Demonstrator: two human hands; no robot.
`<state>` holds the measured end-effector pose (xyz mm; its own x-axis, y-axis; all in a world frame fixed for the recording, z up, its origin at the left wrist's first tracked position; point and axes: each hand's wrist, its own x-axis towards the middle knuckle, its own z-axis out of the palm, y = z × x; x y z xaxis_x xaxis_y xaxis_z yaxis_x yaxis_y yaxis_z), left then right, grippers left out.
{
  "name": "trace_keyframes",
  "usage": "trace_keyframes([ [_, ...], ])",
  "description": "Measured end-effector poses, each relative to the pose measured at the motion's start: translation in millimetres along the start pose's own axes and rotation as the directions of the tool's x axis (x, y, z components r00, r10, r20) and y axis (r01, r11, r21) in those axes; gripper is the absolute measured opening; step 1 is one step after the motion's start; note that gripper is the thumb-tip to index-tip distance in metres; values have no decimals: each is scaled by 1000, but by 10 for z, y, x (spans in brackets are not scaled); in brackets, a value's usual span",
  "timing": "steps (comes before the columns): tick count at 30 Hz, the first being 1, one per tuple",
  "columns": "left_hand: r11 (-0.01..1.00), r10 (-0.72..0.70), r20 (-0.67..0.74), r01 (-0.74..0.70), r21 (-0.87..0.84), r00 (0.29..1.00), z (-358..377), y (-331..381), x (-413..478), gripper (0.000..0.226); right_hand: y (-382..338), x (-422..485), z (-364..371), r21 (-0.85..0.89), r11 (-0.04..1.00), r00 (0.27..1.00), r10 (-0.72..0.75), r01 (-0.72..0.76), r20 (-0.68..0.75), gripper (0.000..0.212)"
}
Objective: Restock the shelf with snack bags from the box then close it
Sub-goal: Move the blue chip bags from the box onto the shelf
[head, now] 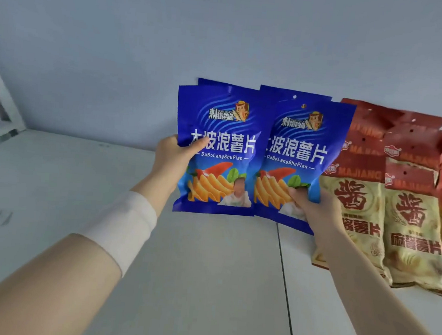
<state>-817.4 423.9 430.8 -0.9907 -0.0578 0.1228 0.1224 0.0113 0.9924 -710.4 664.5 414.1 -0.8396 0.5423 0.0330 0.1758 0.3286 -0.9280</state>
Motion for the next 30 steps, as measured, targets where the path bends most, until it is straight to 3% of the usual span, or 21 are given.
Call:
trace_keyframes([
  [4,999,5,9,-5,54,1000,251,-153,258,21,100,297,142,-35,999,1000,-20,19,-22,29],
  [10,997,-14,-115,22,67,993,483,-420,471,32,272,580,280,-133,991,991,7,-25,-137,30],
  [15,994,-27,-189,47,99,982,582,-571,577,48,300,693,407,-182,983,982,-11,-24,-186,61],
  [19,988,-16,-190,45,148,982,610,-611,657,50,301,693,460,-369,930,983,-71,3,-170,74],
  [23,995,-30,-156,44,87,987,564,-557,637,56,218,529,415,-531,842,978,-182,100,-104,71],
  [25,979,42,-118,-18,201,992,488,-493,591,60,119,428,369,-532,827,963,-259,182,-75,57],
  [27,890,182,-72,-134,435,981,367,-368,458,60,10,302,331,-605,756,949,-317,248,-7,39],
  [30,588,319,151,-321,743,935,134,-110,82,52,-95,94,306,-747,568,924,-345,347,166,42],
])
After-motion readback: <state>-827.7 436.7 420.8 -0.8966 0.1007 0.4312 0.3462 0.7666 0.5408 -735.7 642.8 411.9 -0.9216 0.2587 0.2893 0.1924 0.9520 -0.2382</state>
